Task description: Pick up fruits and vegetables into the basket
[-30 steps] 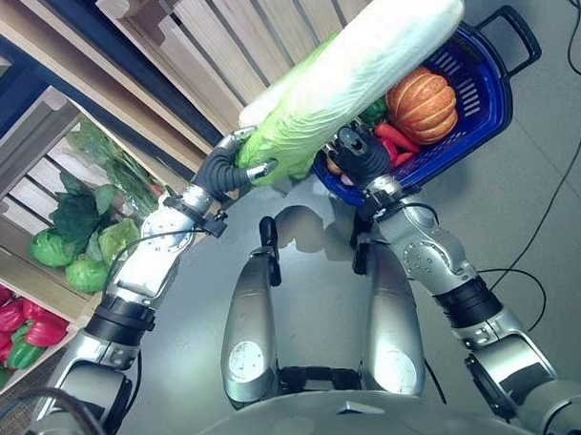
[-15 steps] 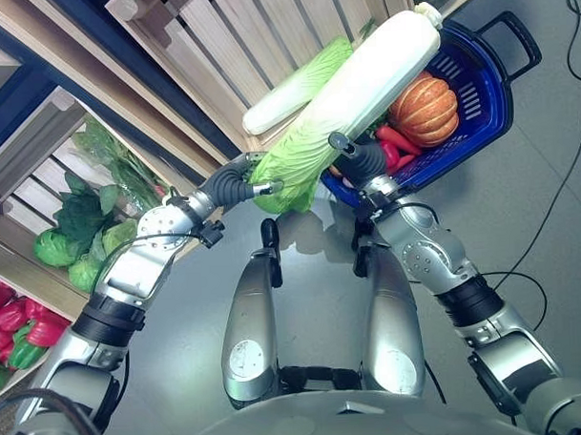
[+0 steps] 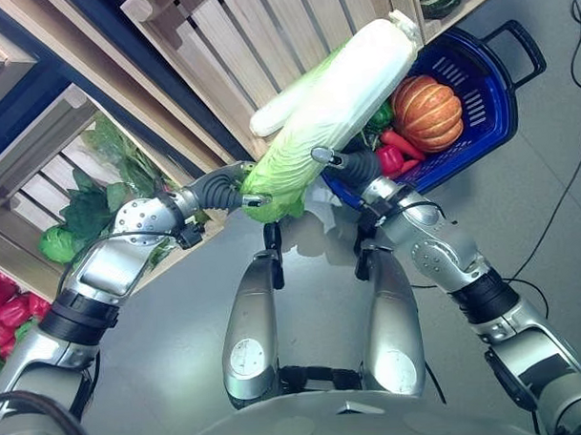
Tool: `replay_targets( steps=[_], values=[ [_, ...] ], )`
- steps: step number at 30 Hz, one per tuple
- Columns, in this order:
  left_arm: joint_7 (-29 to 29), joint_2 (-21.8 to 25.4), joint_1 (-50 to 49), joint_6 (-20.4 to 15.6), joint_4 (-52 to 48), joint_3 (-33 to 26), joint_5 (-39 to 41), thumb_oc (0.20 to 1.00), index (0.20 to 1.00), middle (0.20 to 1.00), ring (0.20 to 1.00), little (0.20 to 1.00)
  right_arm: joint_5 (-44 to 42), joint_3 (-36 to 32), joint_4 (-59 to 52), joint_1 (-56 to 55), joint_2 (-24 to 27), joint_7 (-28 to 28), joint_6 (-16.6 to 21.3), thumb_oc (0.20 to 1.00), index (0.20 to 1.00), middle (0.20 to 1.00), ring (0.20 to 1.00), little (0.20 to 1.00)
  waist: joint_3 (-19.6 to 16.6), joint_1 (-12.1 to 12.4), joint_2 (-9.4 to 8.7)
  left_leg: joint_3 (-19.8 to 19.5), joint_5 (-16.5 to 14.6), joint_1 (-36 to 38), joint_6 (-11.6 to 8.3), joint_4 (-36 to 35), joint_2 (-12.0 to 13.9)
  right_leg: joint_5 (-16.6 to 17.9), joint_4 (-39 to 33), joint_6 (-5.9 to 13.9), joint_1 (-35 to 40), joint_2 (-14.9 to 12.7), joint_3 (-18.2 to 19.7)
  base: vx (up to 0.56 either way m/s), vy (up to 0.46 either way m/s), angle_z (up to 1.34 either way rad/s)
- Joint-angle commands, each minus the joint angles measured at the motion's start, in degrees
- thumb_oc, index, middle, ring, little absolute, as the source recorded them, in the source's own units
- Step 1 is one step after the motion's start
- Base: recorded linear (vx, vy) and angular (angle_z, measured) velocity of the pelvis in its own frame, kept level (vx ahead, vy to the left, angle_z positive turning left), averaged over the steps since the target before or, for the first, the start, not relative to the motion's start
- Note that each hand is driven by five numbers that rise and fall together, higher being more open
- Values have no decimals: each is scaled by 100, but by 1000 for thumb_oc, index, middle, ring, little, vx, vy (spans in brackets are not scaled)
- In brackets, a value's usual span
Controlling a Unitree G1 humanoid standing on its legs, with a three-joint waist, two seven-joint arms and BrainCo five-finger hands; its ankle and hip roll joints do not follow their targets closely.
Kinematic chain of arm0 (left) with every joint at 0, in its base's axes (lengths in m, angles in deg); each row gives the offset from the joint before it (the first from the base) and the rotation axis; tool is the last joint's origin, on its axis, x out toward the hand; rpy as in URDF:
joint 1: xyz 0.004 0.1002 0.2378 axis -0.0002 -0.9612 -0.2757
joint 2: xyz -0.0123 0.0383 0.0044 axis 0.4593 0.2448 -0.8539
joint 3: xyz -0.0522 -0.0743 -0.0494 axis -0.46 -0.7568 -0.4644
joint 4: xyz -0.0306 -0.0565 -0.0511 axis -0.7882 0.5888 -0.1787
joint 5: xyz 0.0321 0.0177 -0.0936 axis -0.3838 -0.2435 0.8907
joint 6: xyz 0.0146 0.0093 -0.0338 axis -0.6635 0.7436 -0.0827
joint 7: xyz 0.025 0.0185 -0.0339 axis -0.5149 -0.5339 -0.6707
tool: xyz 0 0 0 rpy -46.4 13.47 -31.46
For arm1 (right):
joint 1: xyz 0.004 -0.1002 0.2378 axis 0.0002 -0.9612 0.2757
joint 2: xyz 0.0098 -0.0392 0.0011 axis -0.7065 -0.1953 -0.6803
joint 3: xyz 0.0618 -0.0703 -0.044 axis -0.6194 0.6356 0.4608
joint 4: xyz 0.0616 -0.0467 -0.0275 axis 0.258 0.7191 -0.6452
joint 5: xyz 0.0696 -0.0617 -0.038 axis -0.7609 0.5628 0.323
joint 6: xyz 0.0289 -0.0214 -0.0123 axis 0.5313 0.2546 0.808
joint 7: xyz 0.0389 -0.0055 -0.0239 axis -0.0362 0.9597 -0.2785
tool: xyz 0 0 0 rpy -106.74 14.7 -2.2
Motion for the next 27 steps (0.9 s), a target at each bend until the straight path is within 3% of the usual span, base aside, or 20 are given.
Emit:
replay_targets(
  steps=[1, 10, 15, 19, 22, 27],
  values=[
    [53, -19, -444, 372, -500, 87, 393, 1000, 1000, 1000, 1000, 1000, 264, -641, -512, 332, -62, -385, 1088, 200, 200, 200, 200, 200, -203, -158, 160, 391, -63, -280, 502, -76, -382, -435, -52, 385, 328, -65, -176, -38, 27, -4],
    [-103, -529, -1586, 887, 103, -156, 1135, 1000, 1000, 1000, 1000, 1000, 401, -2174, -50, -498, 245, -702, 1950, 200, 200, 200, 200, 200, -203, -320, 294, 491, 2, -561, 491, -184, -363, -491, 58, 323, -59, 14, -245, -45, -10, -4],
    [-280, -798, -1877, 1182, 713, 13, 1385, 1000, 1000, 1000, 1000, 1000, 532, -2661, 257, -612, 403, -1181, 2132, 200, 200, 200, 200, 200, -203, -373, 360, 522, 19, -723, 473, -196, -356, -528, 136, 279, -271, 56, -254, -21, -15, -2],
    [-346, -1073, -2119, 1171, 1571, 330, 1647, 1000, 1000, 1000, 1000, 1000, 750, -3058, 898, -645, 716, -1800, 2076, 200, 200, 200, 200, 200, -203, -407, 404, 517, -167, -826, 394, -74, -321, -774, 388, 288, -447, 86, -208, 38, -27, -3],
    [-673, -1301, -2154, 928, 2306, 683, 1638, 1000, 1000, 1000, 1000, 1000, 823, -3110, 1798, -363, 1086, -2300, 1674, 200, 200, 200, 200, 200, -203, -351, 433, 526, -136, -1142, 378, 7, -281, -825, 595, 246, -816, 107, -232, -35, -94, 1],
    [-931, -1407, -2032, 489, 2729, 1032, 1679, 1000, 1000, 1000, 1000, 1000, 846, -2866, 2834, 386, 1543, -2501, 1130, 200, 200, 200, 200, 200, -203, -194, 538, 468, -85, -1481, 369, 78, -253, -879, 834, 209, -1225, 45, -276, -16, -82, 3]
  ],
)
